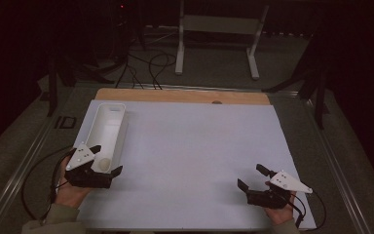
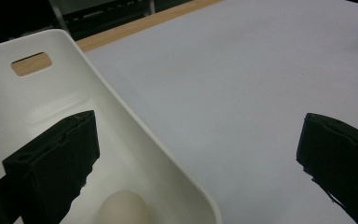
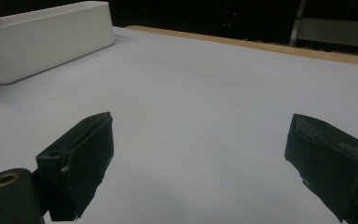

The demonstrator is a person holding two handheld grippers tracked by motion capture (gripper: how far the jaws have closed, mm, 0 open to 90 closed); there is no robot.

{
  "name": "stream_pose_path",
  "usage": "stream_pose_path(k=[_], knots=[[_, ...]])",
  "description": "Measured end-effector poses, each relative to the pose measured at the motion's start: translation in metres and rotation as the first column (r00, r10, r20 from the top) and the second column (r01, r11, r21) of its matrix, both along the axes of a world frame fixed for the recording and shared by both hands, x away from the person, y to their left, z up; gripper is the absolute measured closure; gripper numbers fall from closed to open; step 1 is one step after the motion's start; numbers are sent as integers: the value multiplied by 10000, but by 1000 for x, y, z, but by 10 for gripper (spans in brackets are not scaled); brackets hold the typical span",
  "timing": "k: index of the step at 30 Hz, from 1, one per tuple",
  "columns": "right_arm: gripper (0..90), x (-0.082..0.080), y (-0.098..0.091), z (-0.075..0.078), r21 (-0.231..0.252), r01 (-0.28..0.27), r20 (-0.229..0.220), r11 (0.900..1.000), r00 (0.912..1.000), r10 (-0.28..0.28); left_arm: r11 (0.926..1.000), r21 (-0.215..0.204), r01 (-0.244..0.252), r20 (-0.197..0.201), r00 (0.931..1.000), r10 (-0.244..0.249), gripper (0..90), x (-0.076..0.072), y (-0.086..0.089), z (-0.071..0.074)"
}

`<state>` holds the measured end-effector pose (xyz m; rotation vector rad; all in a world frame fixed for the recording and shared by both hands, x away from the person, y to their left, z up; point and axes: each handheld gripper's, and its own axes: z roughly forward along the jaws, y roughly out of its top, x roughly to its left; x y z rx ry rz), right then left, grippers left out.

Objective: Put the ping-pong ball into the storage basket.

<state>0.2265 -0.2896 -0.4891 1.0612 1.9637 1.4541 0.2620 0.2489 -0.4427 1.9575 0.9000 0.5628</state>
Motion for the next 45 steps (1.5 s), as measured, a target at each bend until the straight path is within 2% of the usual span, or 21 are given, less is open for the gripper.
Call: stream_pose_path(k=[10, 23, 30, 38, 42, 45], knots=[[77, -1, 1, 0, 18, -25, 6, 10000, 10000, 25, 9994, -341, -36, 238, 9997, 44, 0, -5, 3, -4], [77, -2, 4, 0, 142, -139, 46, 9998, 9999, 138, 9993, -361, 119, 684, 9976, -94, 0, -11, -1, -12], [77, -2, 6, 2, 230, -196, 95, 9995, 9998, 194, 9972, -742, 40, 696, 9976, 12, 0, -14, 3, -19], [77, -1, 12, 3, 228, -321, 183, 9992, 9993, 317, 9989, -421, 195, 785, 9968, -162, 0, -18, 0, -23], [77, 1, 13, 4, 405, -351, 186, 9986, 9992, 344, 9957, -923, 88, 858, 9963, -8, 0, -20, 7, -25], [77, 2, 14, 4, 403, -371, 197, 9985, 9991, 363, 9935, -1141, -50, 923, 9956, 156, 0, -22, 11, -26]])
